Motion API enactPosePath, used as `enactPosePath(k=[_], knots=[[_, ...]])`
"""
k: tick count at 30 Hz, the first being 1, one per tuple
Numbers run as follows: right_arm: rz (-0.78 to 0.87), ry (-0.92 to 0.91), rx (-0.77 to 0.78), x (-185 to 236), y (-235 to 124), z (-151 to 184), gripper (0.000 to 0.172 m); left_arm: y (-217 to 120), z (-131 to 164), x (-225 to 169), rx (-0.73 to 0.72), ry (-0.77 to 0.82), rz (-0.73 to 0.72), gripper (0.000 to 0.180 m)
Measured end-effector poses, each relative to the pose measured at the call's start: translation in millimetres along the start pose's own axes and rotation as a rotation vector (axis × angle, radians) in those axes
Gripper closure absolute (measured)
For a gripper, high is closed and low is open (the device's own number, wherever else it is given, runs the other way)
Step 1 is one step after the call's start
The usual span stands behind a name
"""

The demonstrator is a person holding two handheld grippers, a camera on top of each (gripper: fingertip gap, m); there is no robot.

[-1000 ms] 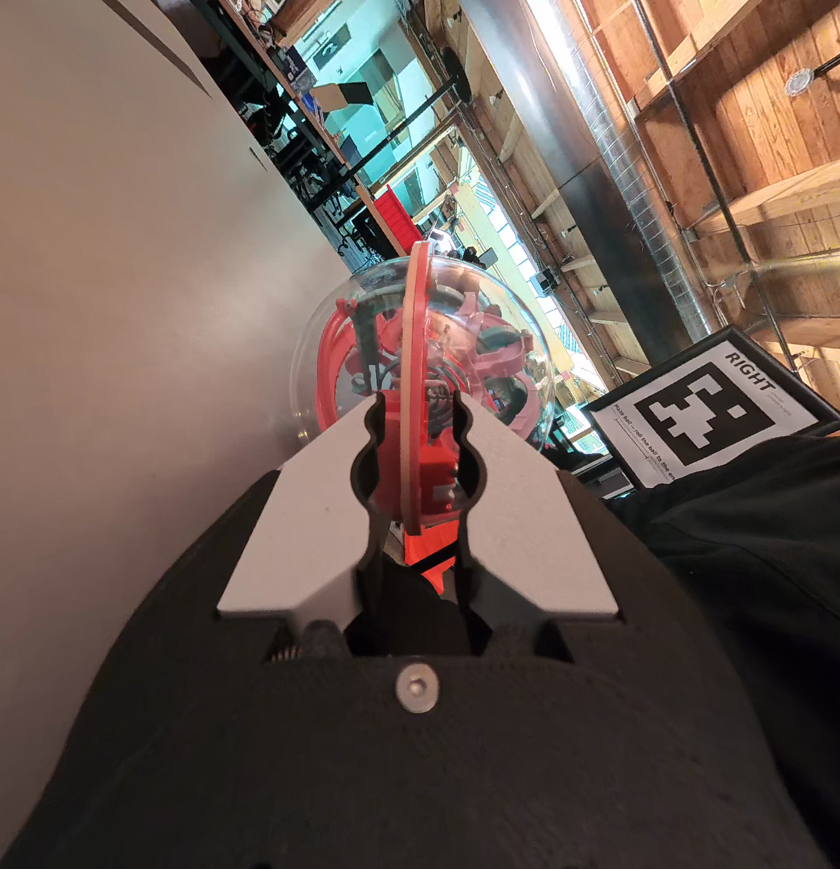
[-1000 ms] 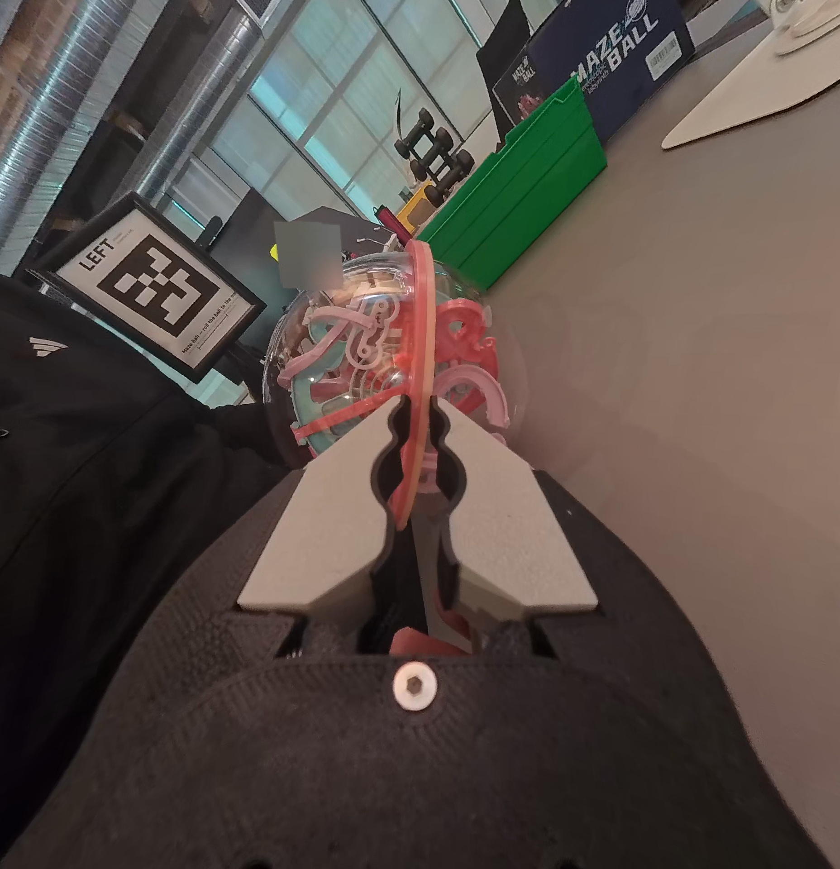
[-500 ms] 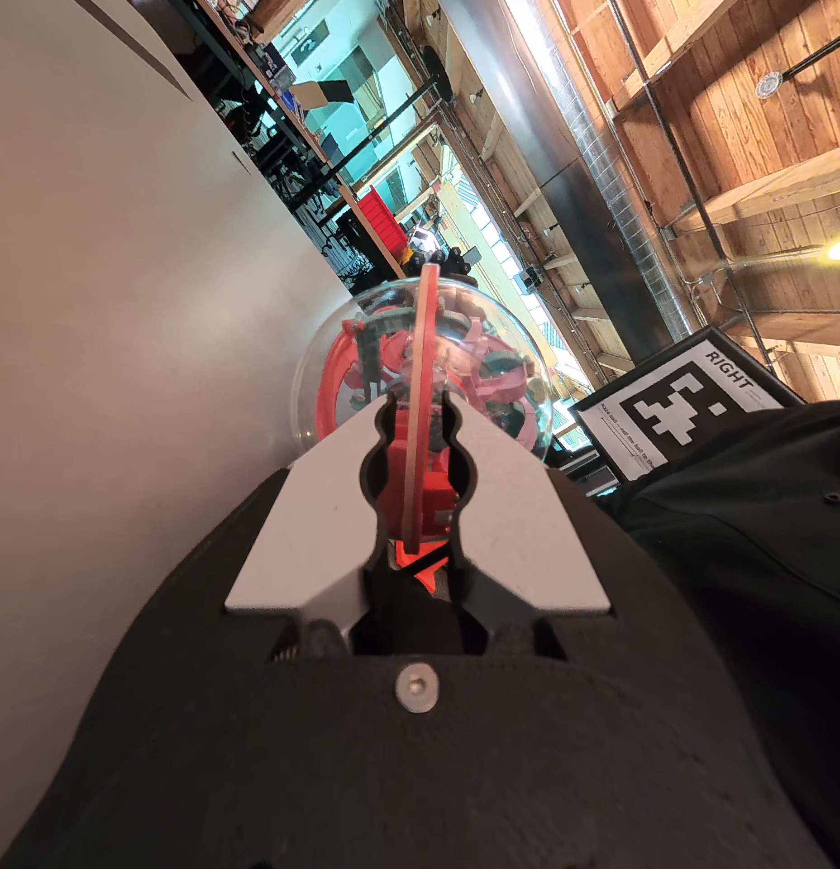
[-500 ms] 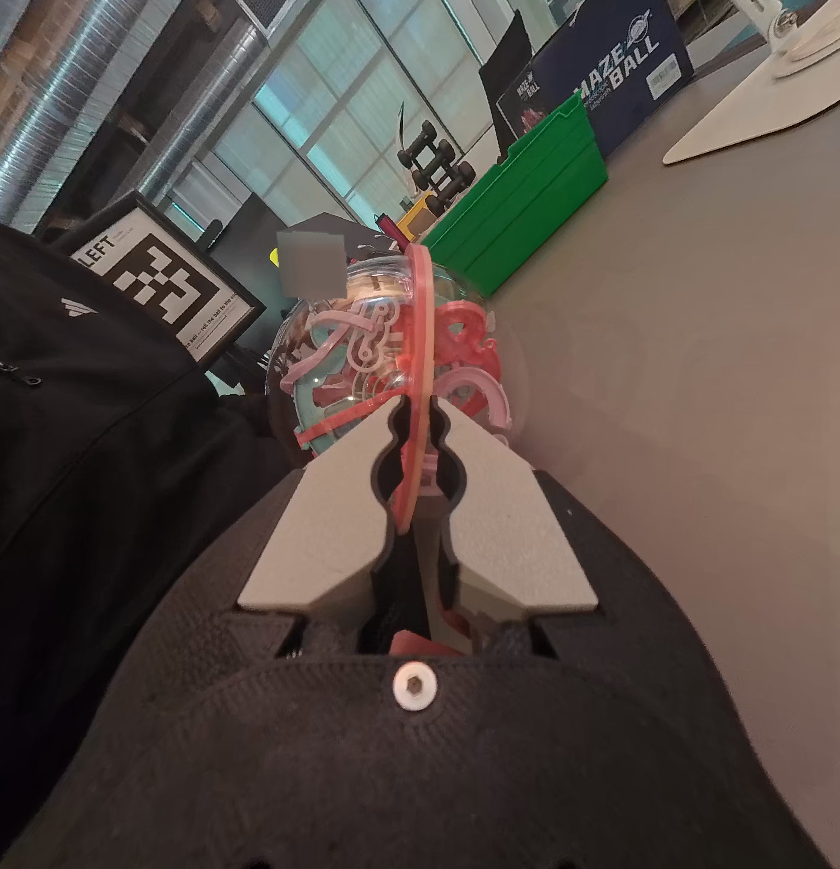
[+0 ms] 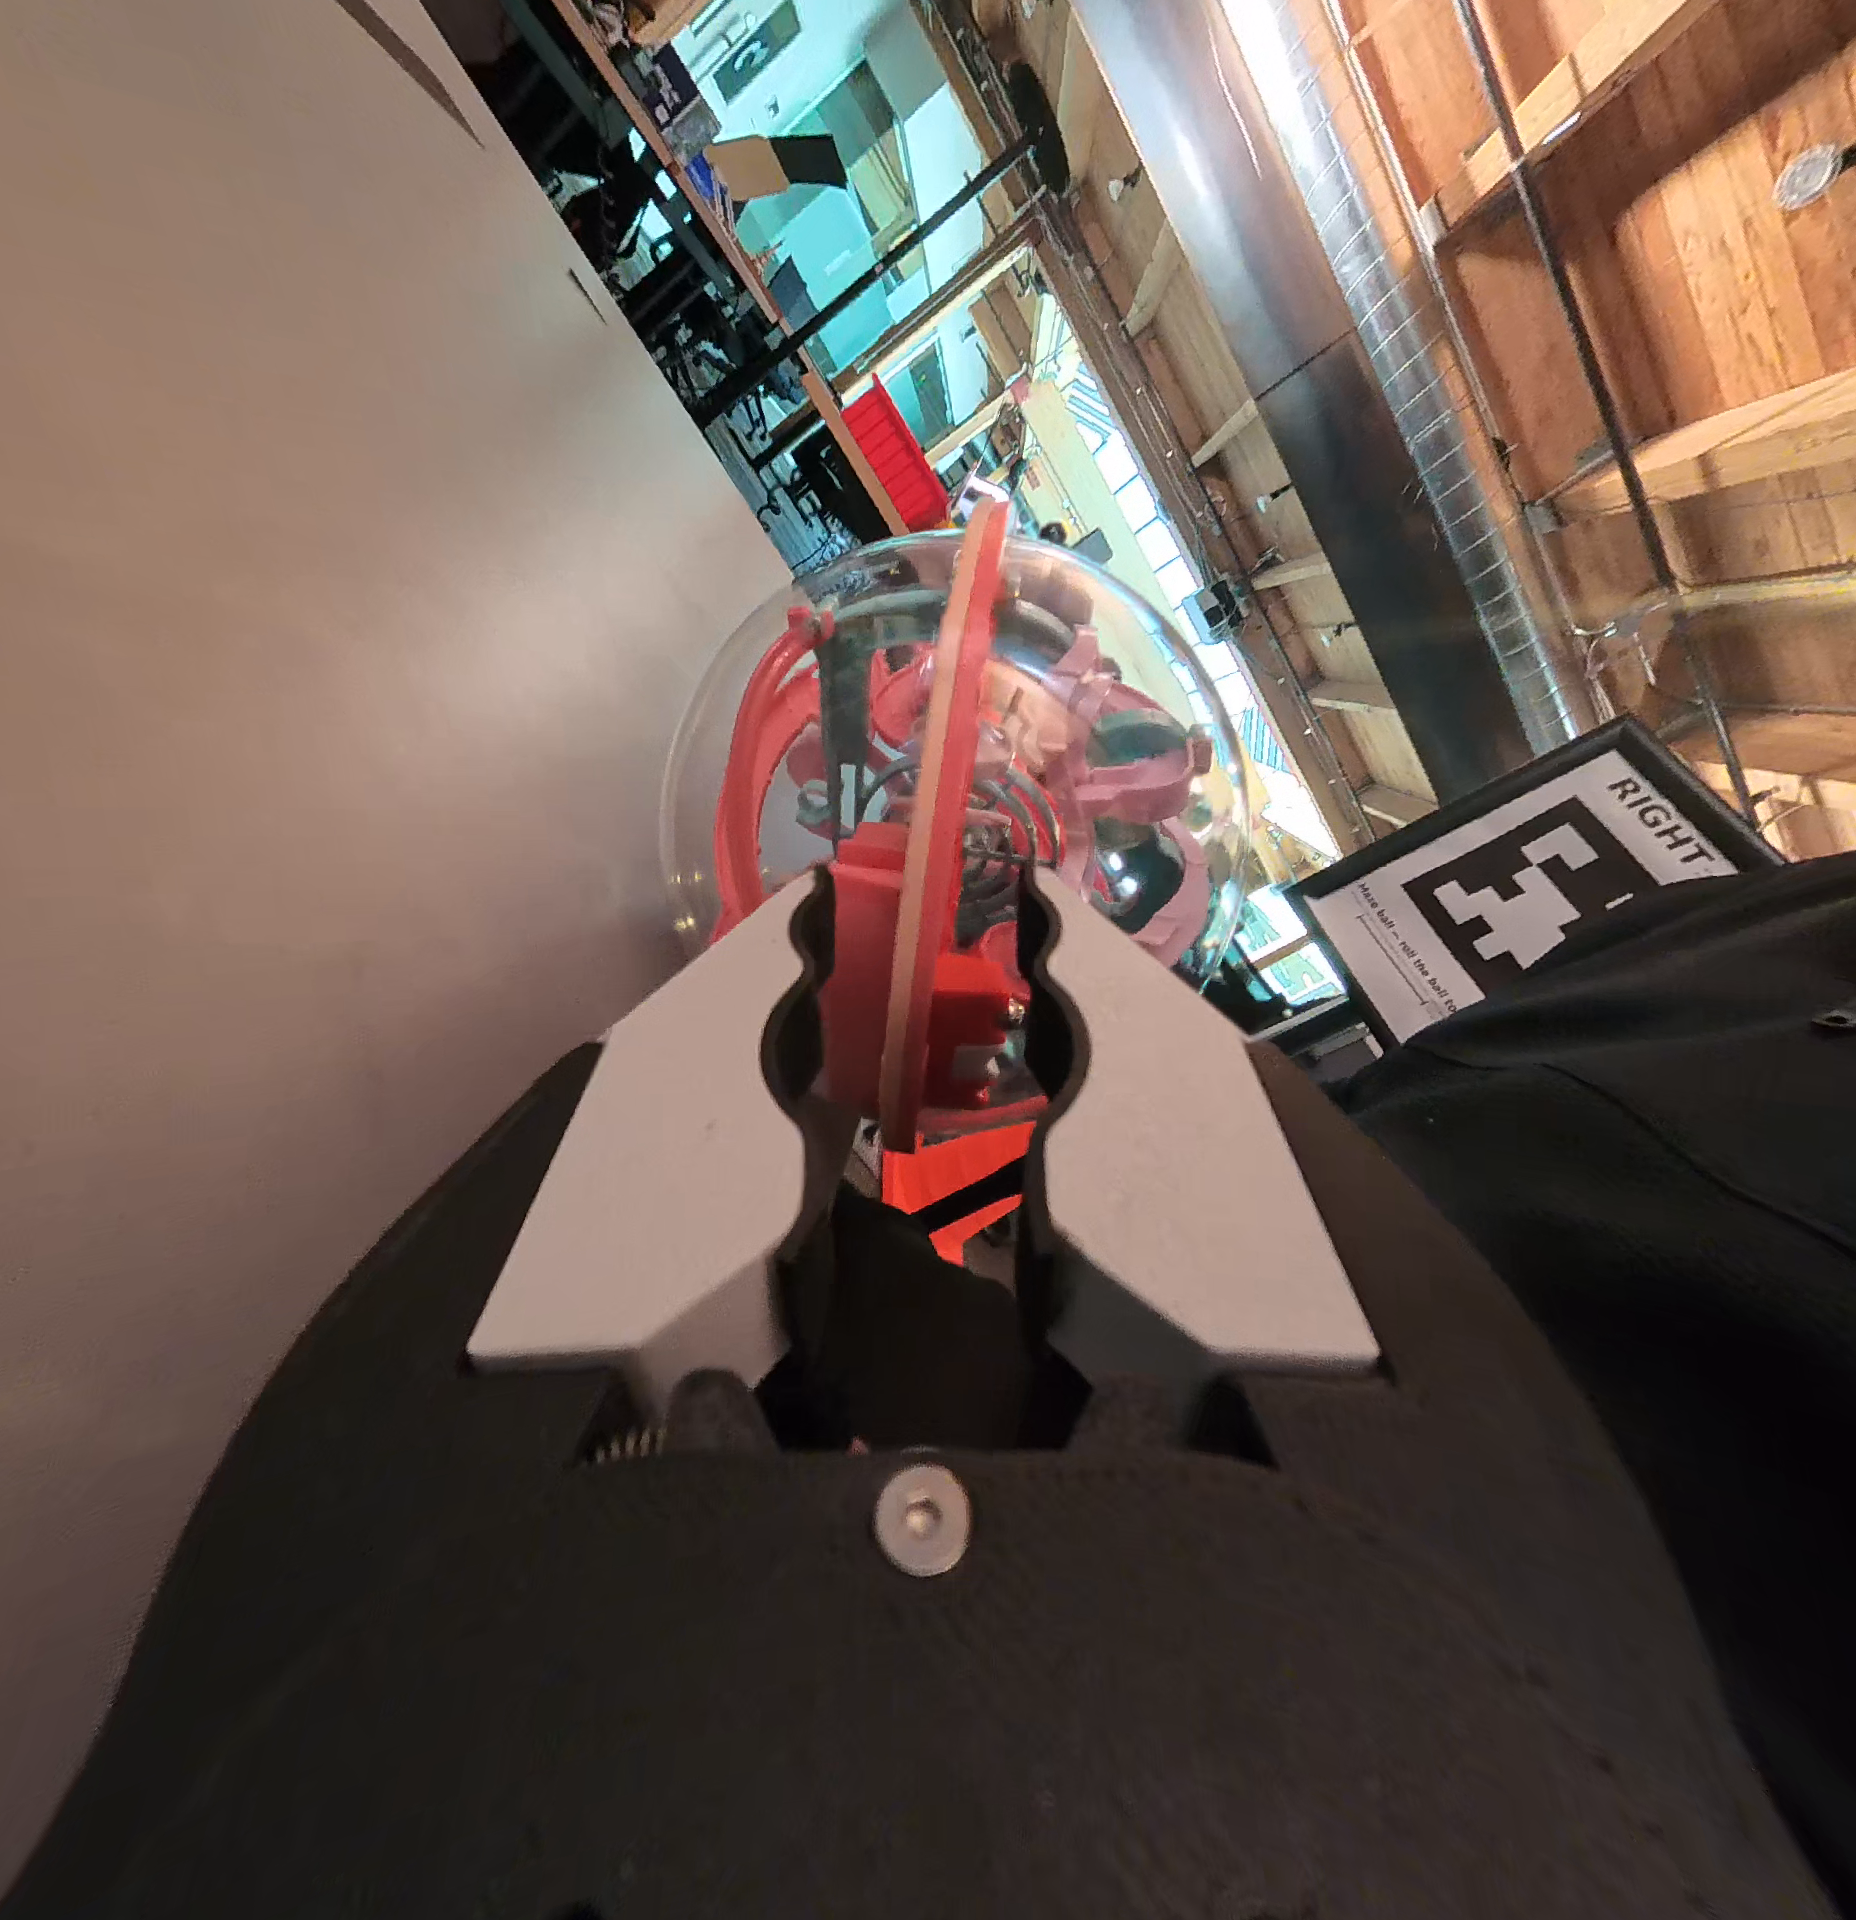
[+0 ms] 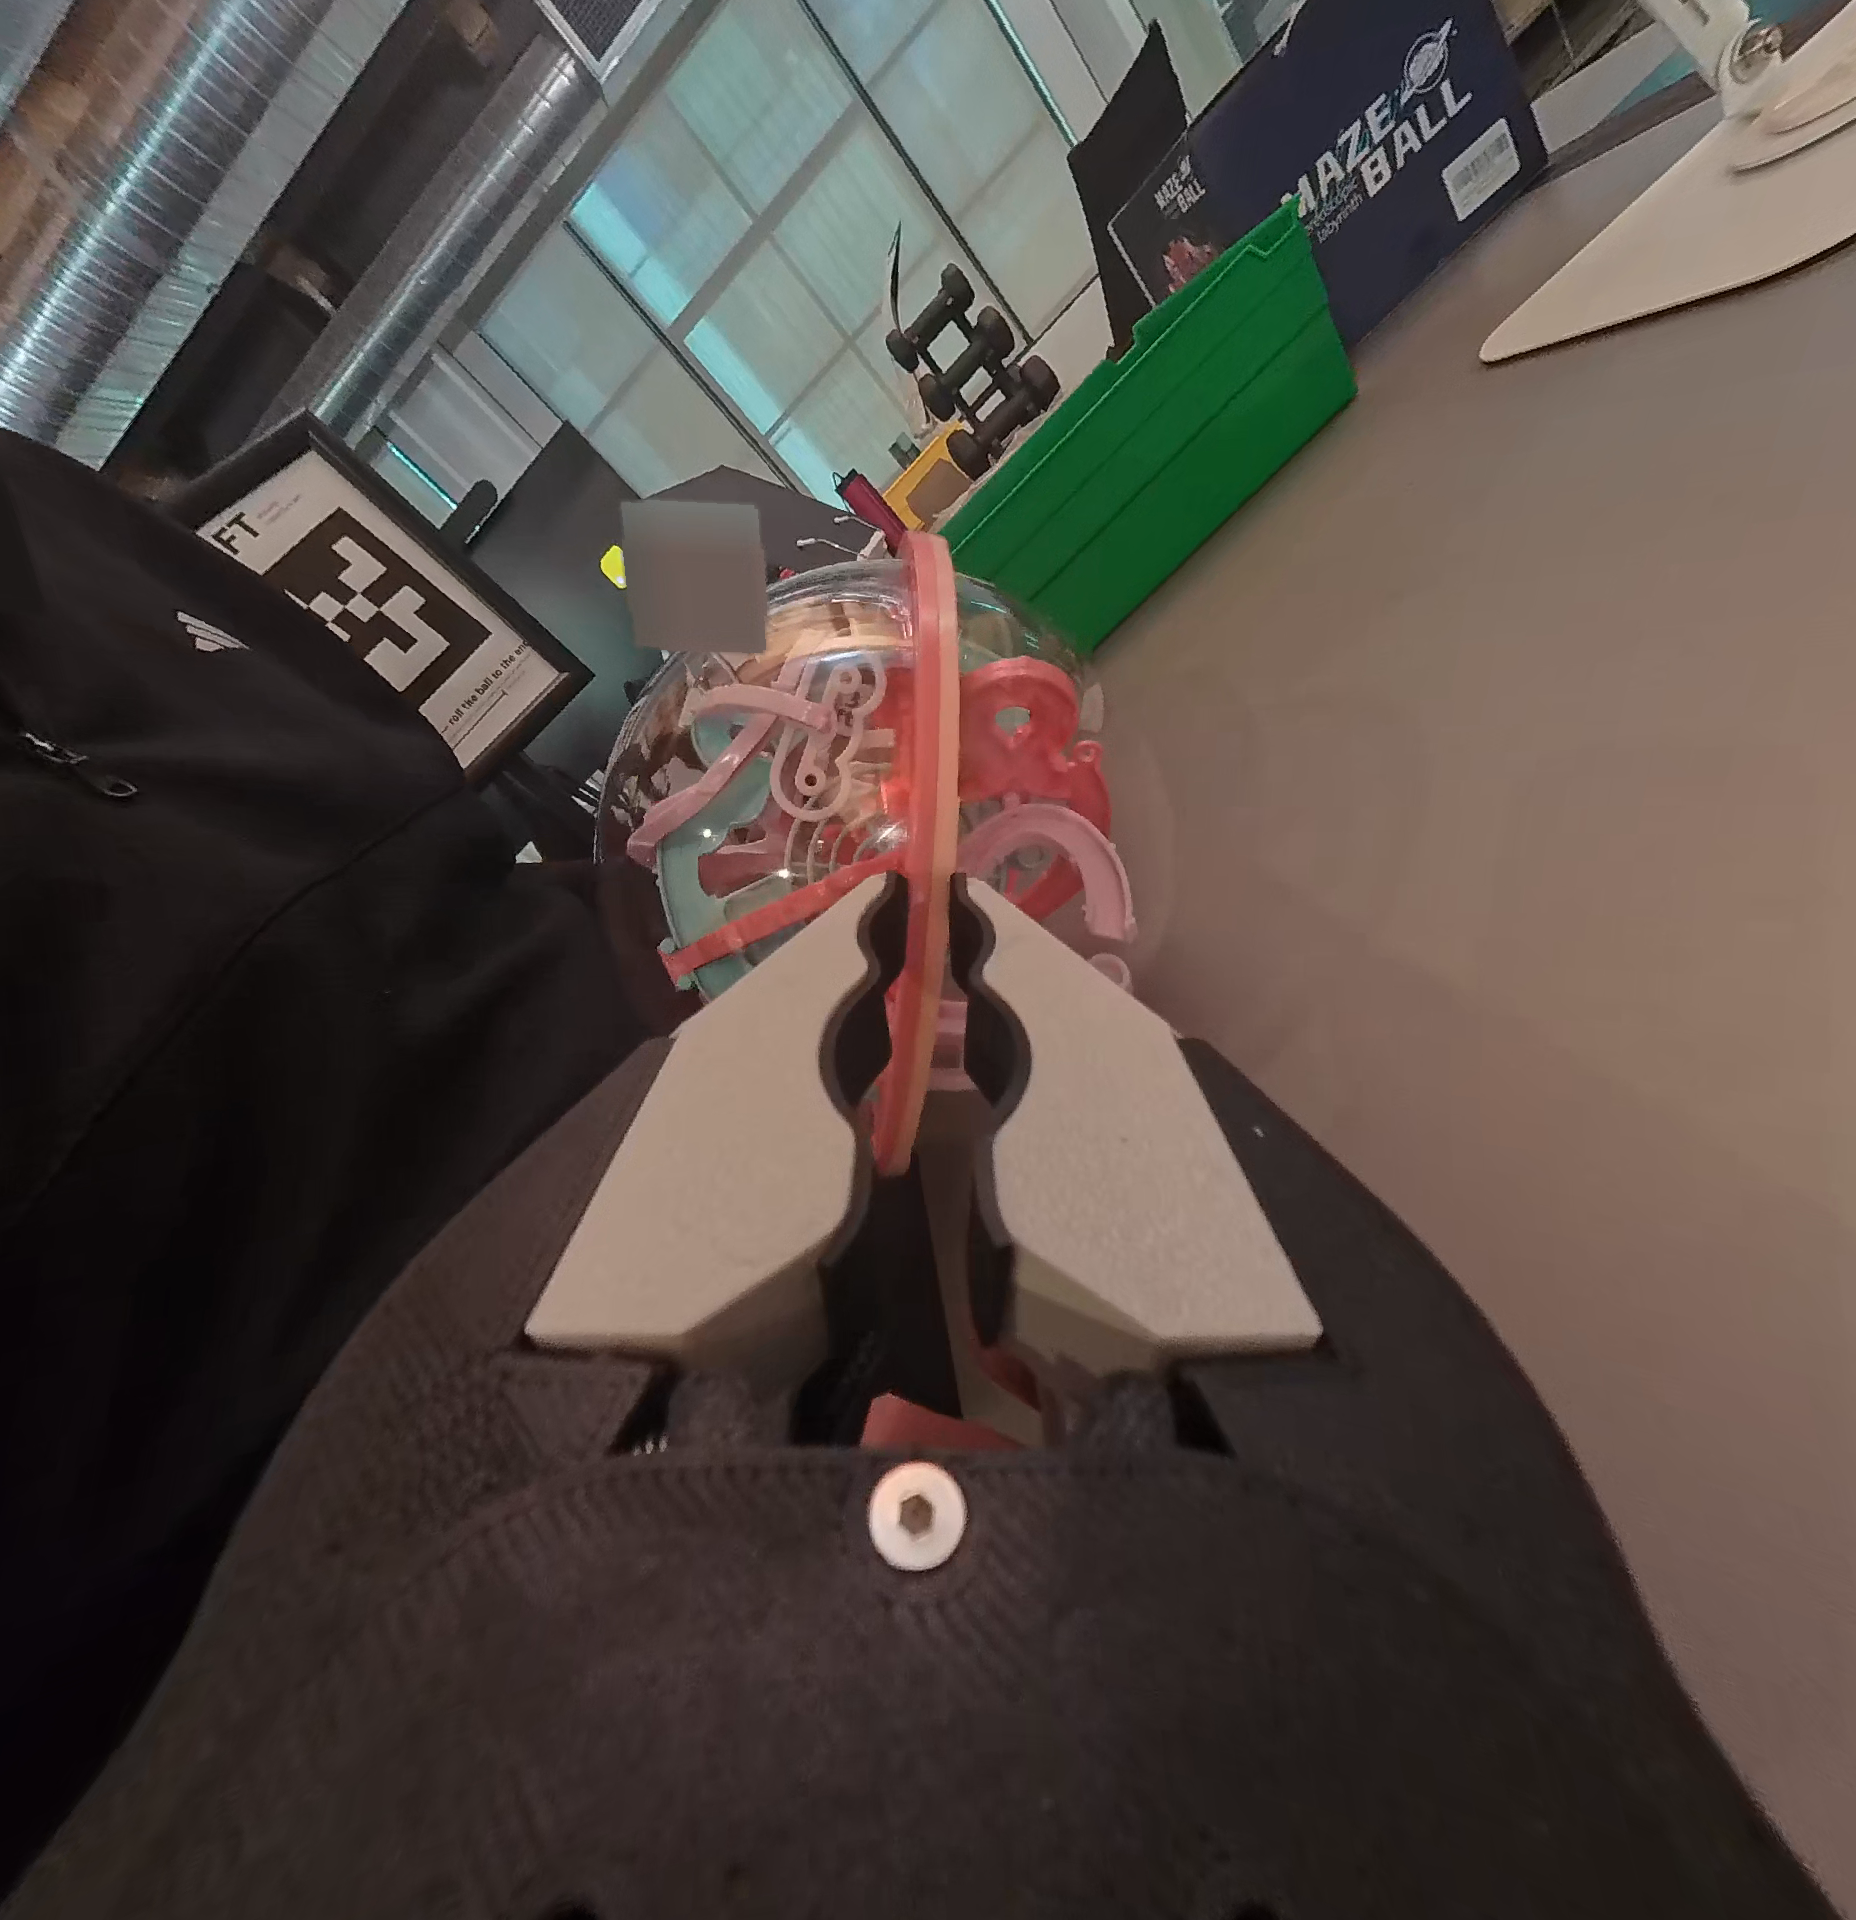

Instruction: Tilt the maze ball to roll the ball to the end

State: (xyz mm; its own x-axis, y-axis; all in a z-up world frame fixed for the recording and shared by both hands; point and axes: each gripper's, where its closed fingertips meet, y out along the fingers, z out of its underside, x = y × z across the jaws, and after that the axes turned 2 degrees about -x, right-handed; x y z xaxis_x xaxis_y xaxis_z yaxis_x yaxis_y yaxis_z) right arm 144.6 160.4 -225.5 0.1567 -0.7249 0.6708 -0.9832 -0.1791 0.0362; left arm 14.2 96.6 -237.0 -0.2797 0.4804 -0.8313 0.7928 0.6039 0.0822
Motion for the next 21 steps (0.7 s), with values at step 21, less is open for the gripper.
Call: enactPosePath(k=[21], knots=[[-0.018,0.01,-0.007,1.2,-1.3,-1.0,0.165,0.1,3.5,-6.7,-0.034,0.044,0.035,0.163]])
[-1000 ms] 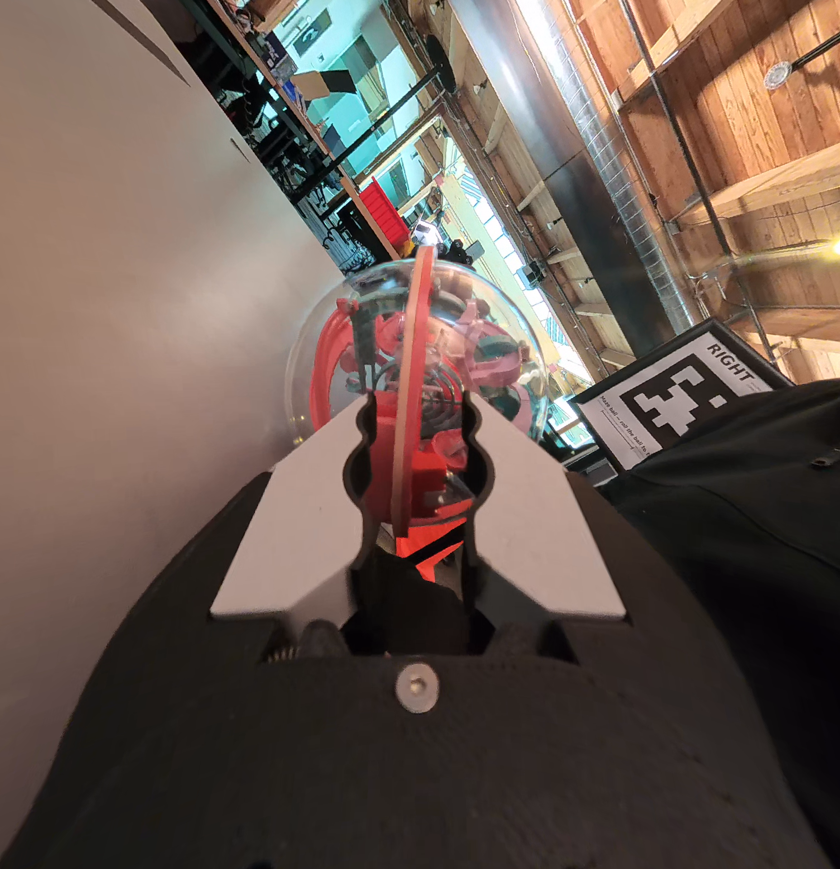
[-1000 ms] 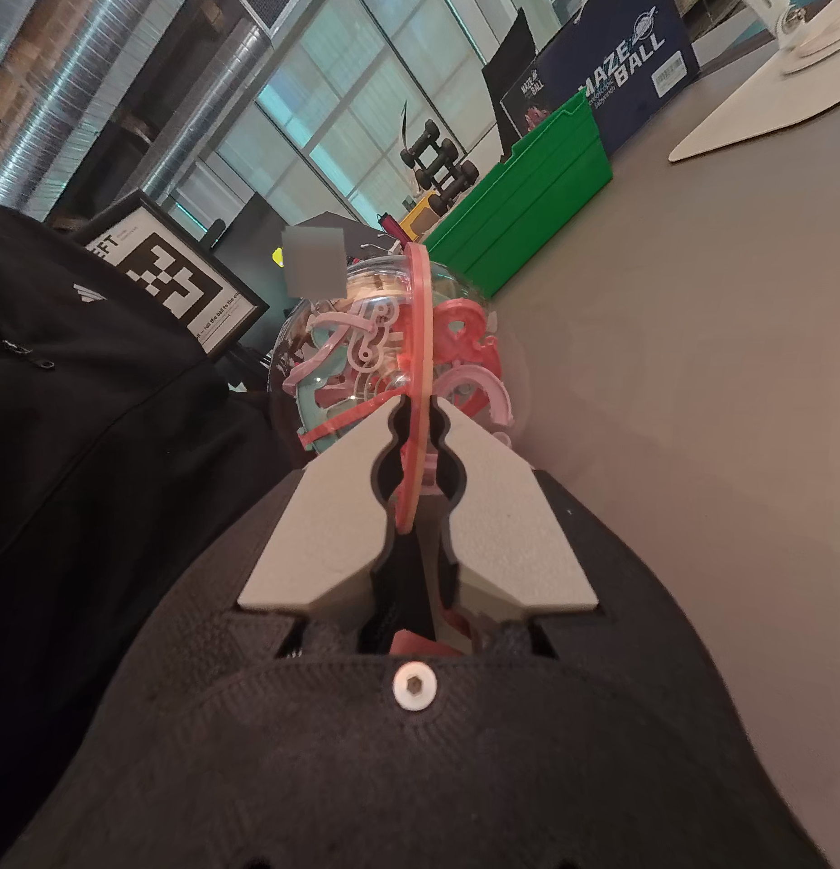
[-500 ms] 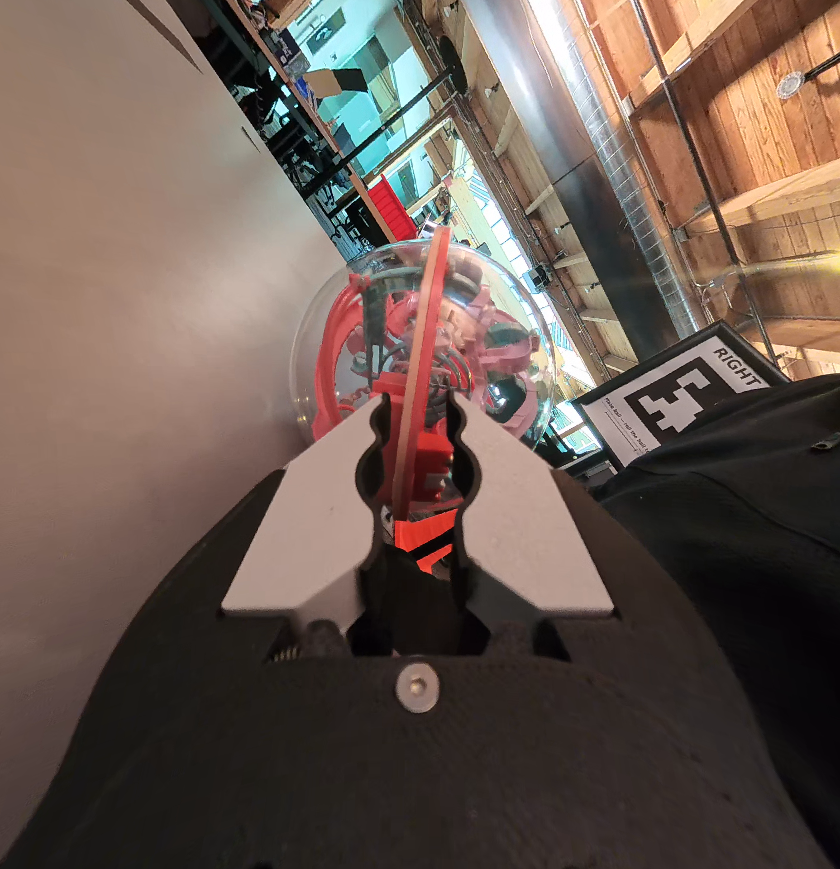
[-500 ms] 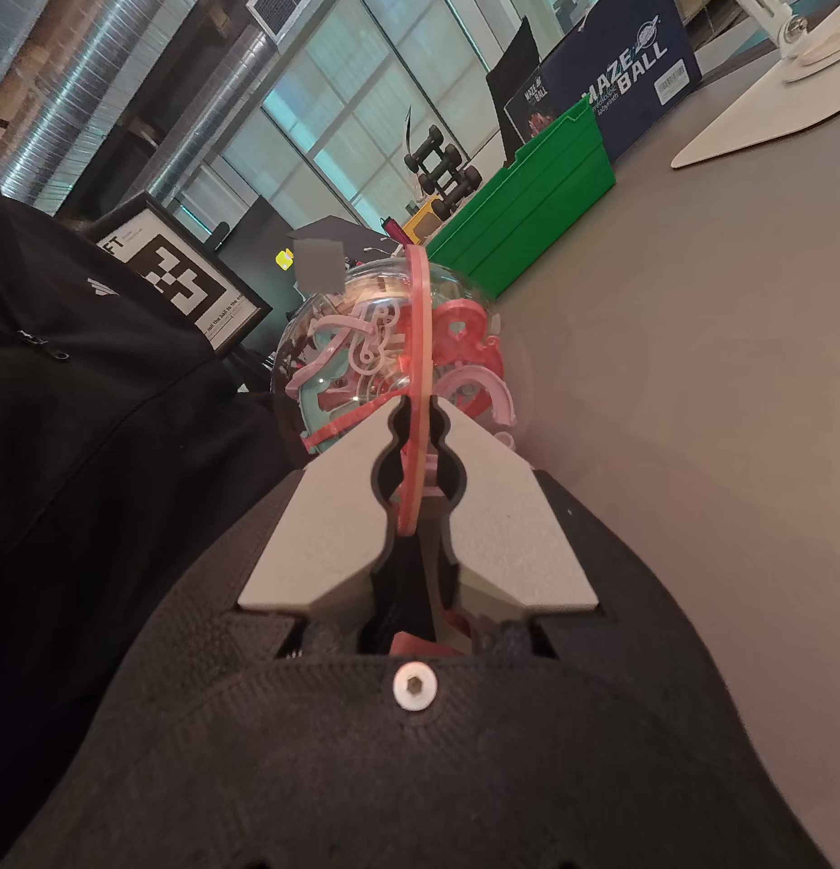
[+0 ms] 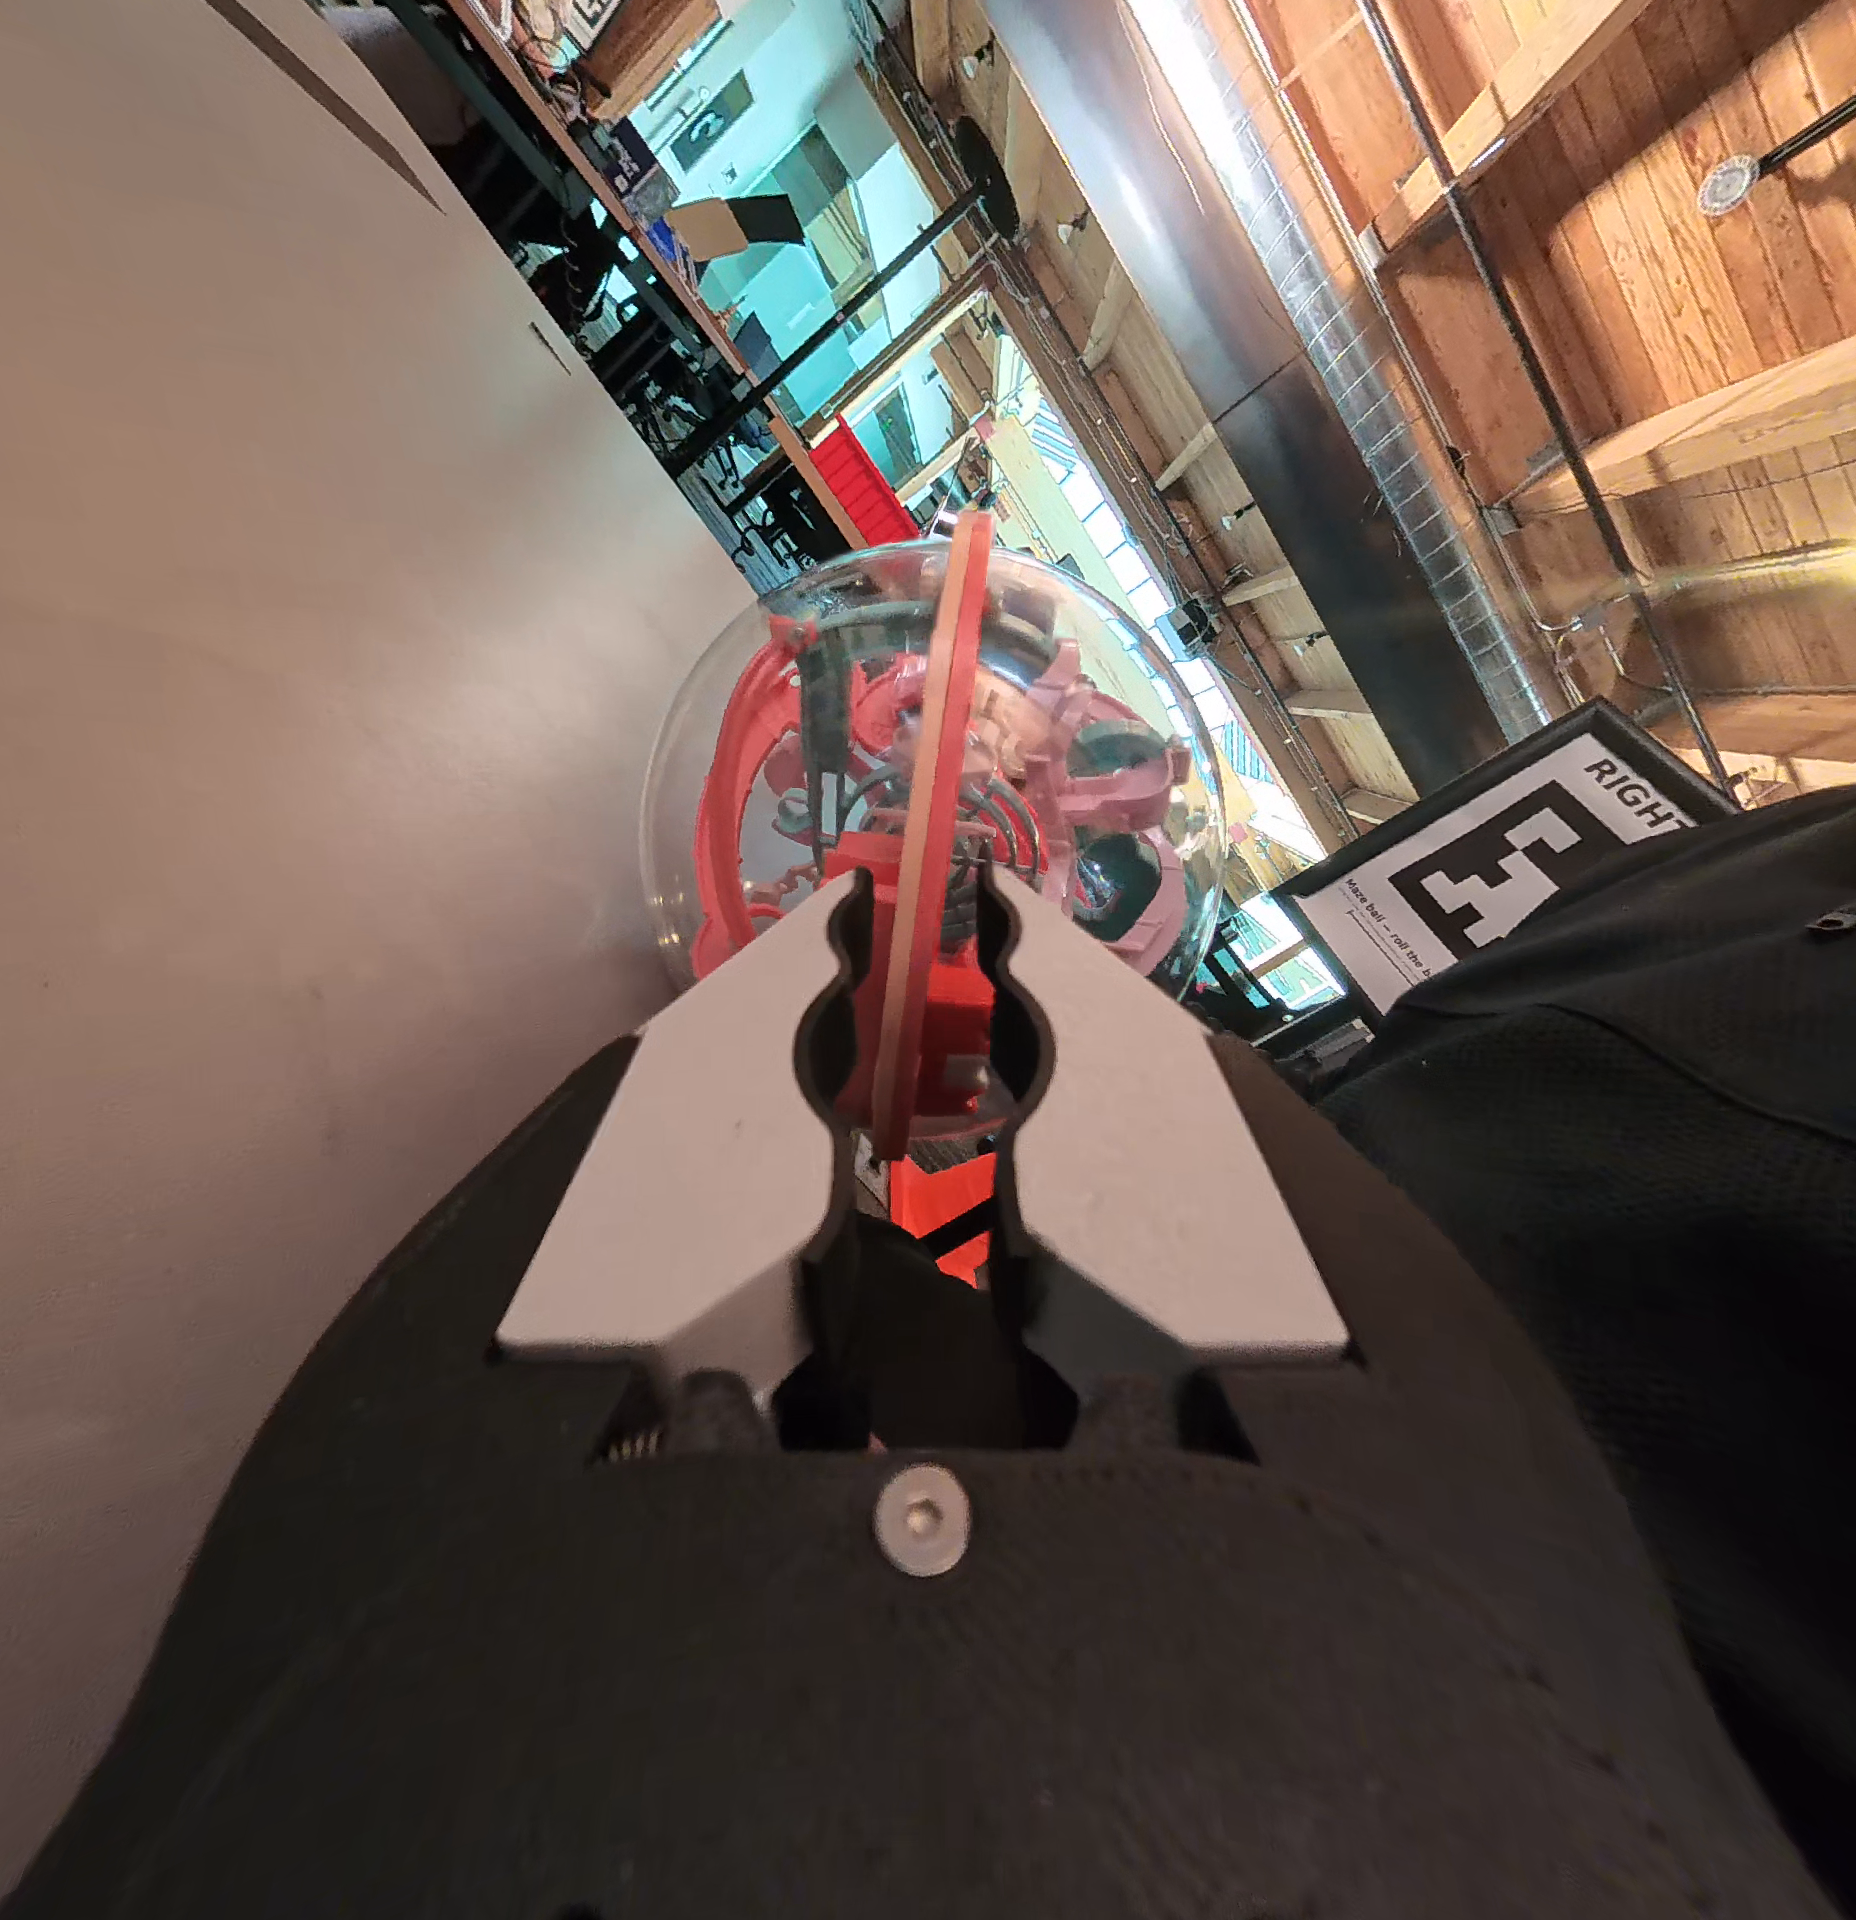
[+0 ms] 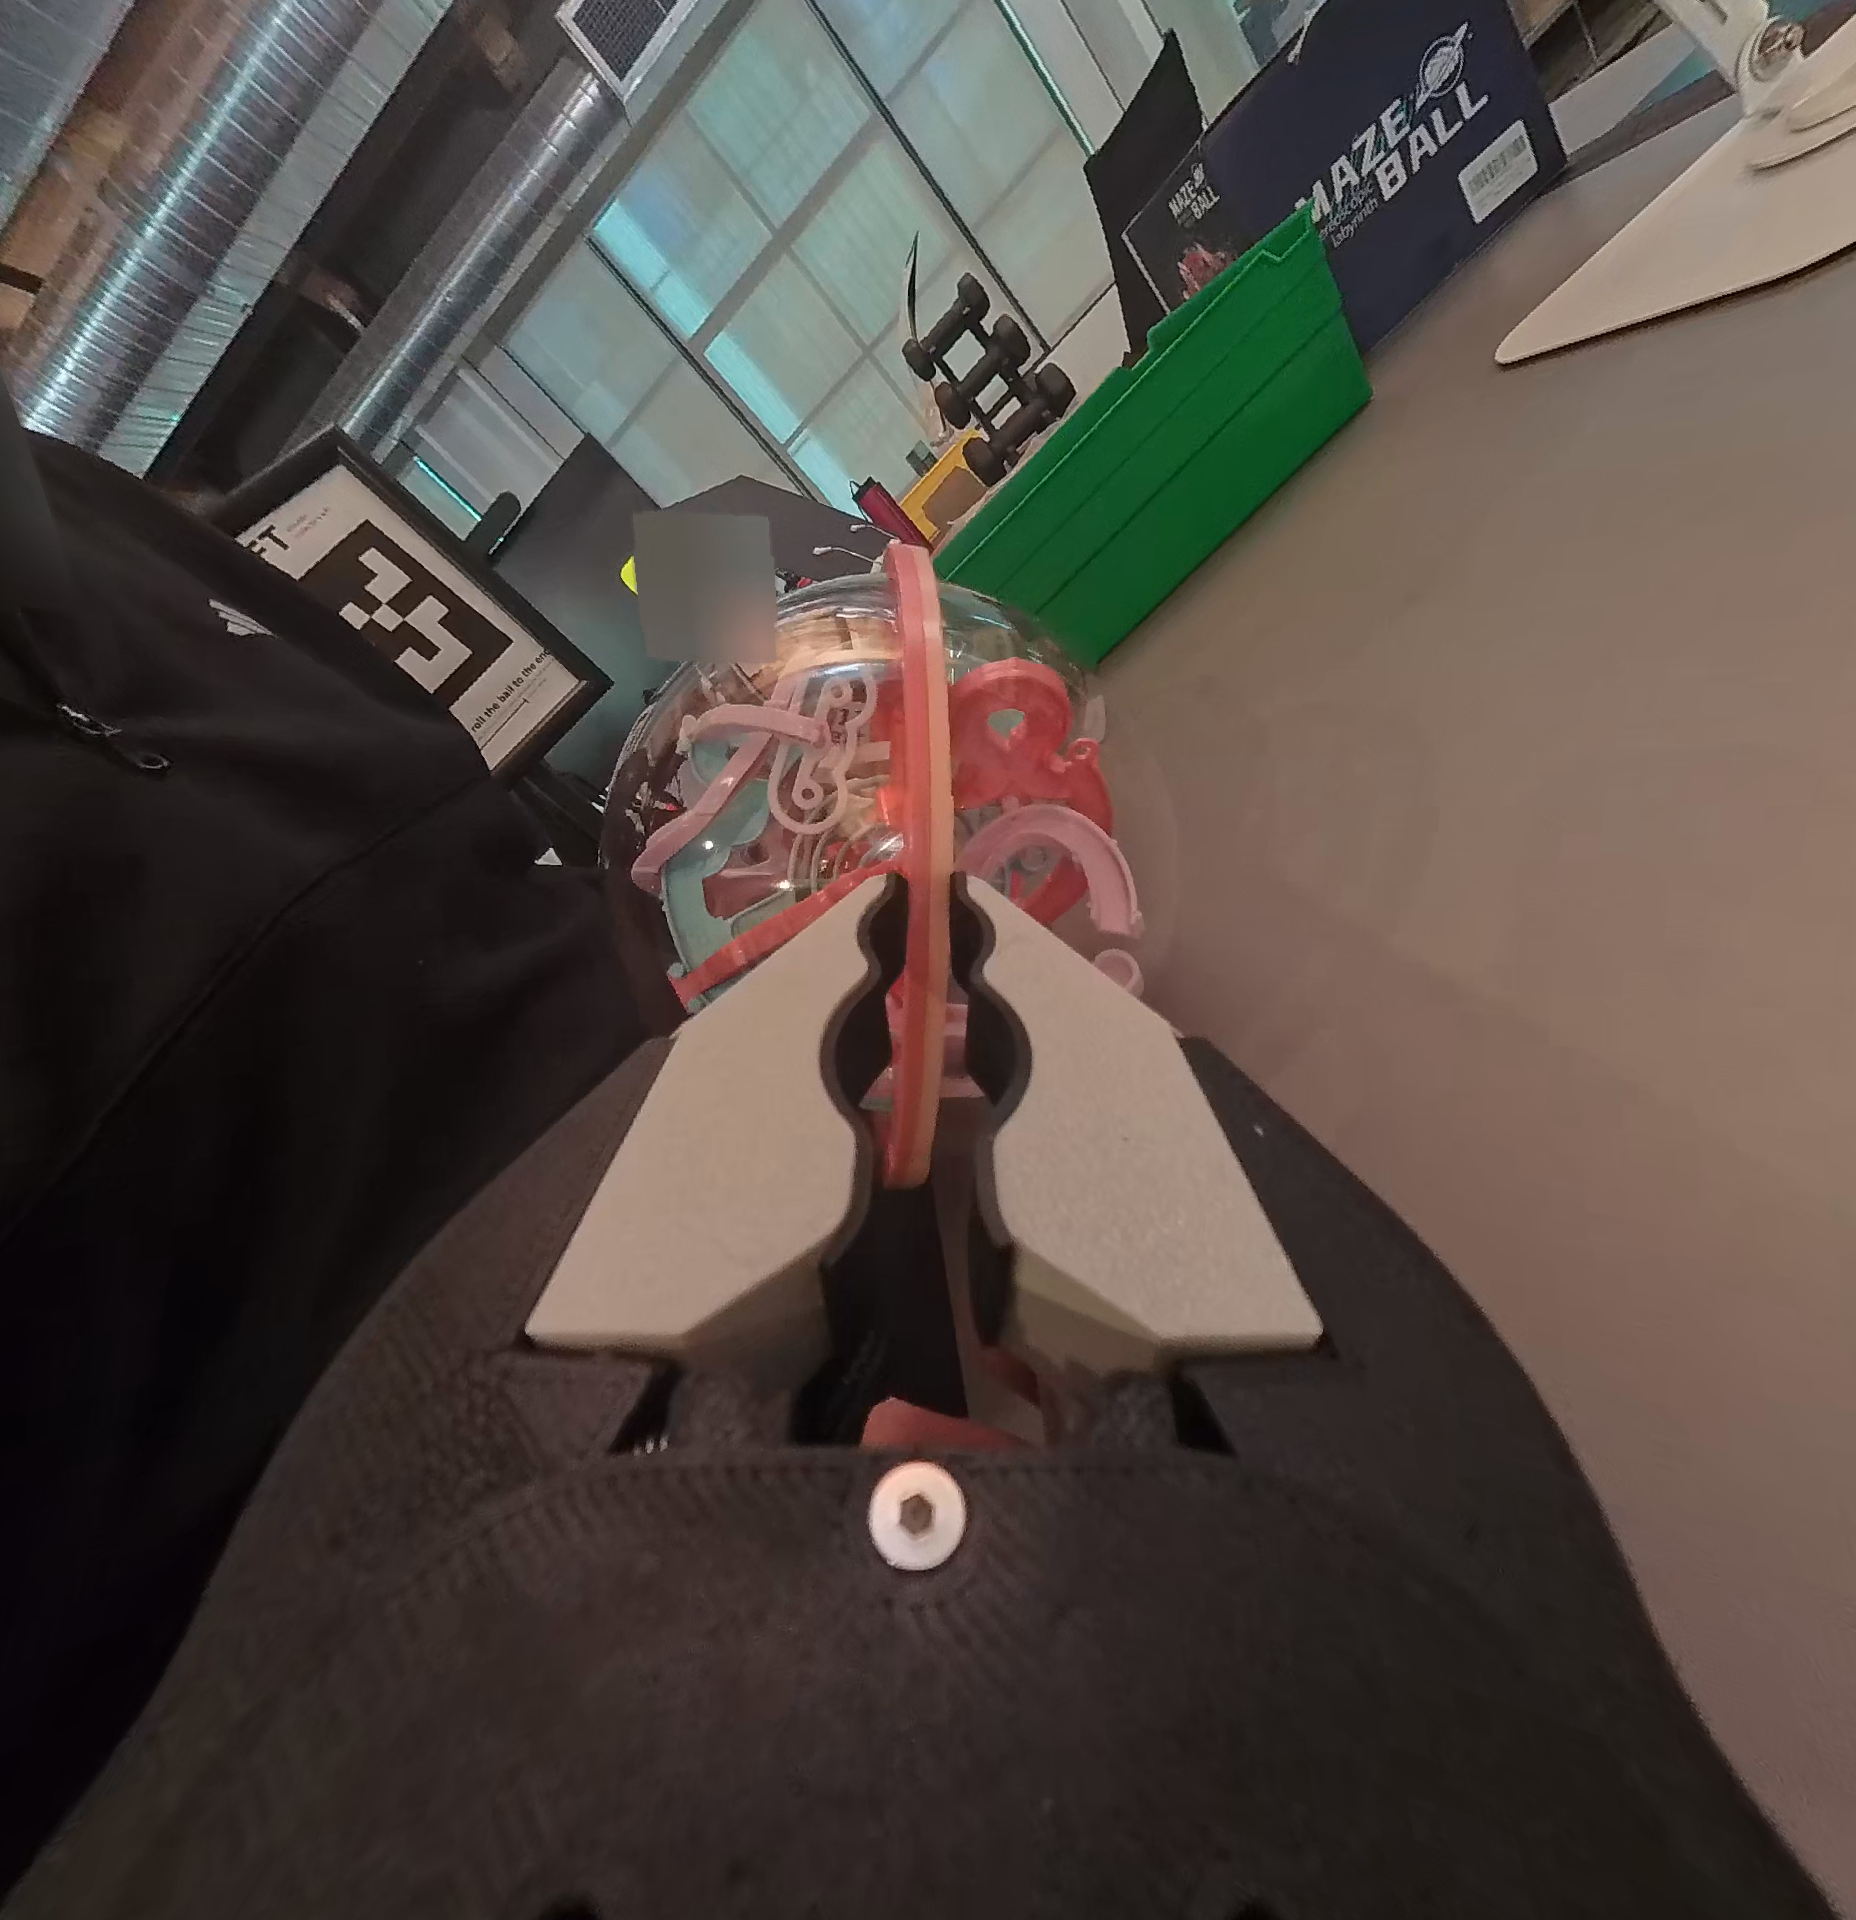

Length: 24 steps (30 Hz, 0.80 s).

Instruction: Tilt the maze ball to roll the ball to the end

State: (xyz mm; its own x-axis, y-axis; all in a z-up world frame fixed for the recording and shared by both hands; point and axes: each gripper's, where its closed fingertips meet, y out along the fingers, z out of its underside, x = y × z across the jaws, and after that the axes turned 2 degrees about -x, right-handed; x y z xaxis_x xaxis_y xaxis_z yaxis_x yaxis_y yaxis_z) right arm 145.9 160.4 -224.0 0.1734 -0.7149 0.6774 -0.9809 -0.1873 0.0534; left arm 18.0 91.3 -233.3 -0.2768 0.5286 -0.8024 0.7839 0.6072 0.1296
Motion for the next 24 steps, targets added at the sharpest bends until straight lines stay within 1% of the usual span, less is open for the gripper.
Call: enactPosePath(k=[4,6,12,24], knots=[[-0.003,0.007,-0.001,-0.3,-0.3,-0.3,0.165,0.3,-0.3,-0.4,-0.007,0.012,-0.002,0.166],[-0.006,0.007,0.0,0.0,-0.3,-0.2,0.165,0.5,-1.2,-1.0,-0.019,0.025,-0.003,0.172],[-0.005,0.002,-0.002,0.2,-0.3,0.0,0.165,0.4,-1.4,-1.6,-0.027,0.048,-0.008,0.173],[-0.007,0.005,-0.003,0.2,-0.6,0.3,0.165,0.7,-0.8,-3.8,-0.029,0.053,0.012,0.162]])
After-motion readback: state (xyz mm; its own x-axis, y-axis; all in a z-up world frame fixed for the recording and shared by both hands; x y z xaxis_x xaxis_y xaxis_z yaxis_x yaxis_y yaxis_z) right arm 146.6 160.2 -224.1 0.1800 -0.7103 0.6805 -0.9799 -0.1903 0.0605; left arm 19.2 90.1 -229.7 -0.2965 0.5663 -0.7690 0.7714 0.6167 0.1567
